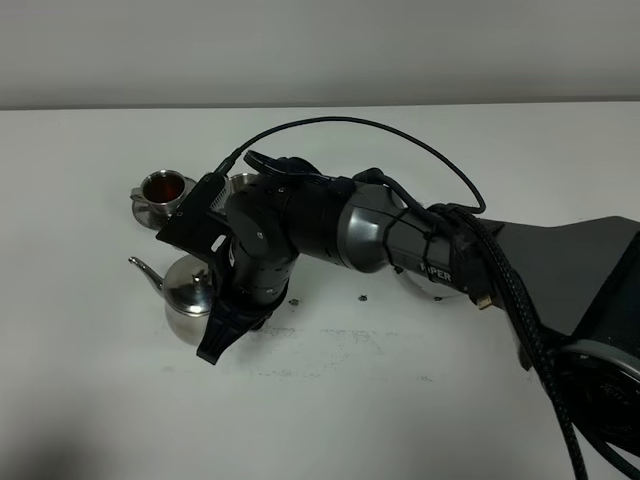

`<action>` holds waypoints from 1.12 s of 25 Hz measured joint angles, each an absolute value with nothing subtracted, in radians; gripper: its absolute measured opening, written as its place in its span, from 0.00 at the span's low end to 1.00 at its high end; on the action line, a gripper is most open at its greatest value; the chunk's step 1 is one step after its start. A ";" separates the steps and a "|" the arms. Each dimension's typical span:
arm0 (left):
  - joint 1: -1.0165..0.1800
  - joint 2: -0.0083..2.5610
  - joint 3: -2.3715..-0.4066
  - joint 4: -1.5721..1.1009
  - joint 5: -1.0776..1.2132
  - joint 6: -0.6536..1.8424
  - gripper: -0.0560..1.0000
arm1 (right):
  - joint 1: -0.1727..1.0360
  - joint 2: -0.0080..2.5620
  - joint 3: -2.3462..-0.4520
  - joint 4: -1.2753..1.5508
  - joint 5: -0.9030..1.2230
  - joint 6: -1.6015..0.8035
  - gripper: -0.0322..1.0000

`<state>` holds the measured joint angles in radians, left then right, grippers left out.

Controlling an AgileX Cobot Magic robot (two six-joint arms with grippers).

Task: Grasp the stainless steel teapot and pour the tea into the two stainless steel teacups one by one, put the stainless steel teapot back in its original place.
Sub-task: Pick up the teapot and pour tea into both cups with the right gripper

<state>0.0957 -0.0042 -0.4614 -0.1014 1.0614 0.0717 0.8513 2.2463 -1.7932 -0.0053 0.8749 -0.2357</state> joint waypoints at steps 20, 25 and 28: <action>0.096 -0.004 -0.461 -0.101 1.061 0.072 0.11 | 0.769 2.084 -1.761 -0.031 0.937 -0.295 0.20; 0.096 -0.004 -0.461 -0.101 1.061 0.072 0.11 | 0.735 2.075 -1.746 -0.061 0.931 -0.314 0.20; 0.096 -0.004 -0.461 -0.101 1.061 0.072 0.11 | 0.710 2.075 -1.746 -0.087 0.901 -0.339 0.20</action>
